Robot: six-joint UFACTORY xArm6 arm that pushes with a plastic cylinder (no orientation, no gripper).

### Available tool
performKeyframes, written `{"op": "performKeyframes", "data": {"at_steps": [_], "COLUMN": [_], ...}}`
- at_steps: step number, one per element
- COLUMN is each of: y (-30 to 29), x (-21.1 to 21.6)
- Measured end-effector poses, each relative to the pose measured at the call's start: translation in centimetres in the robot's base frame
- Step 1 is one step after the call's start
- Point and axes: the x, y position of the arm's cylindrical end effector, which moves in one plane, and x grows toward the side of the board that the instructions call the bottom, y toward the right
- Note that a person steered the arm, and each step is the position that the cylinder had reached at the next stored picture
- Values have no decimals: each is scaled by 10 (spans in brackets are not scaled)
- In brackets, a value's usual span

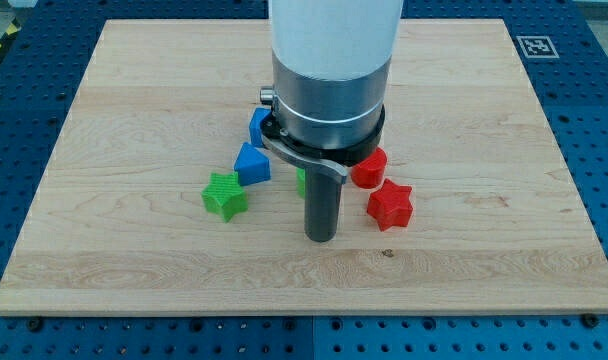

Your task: Place your arm towards right of the blue triangle

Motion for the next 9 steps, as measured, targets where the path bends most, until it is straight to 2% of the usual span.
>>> {"op": "performKeyframes", "data": {"at_steps": [9], "y": [-37], "x": [-64]}}
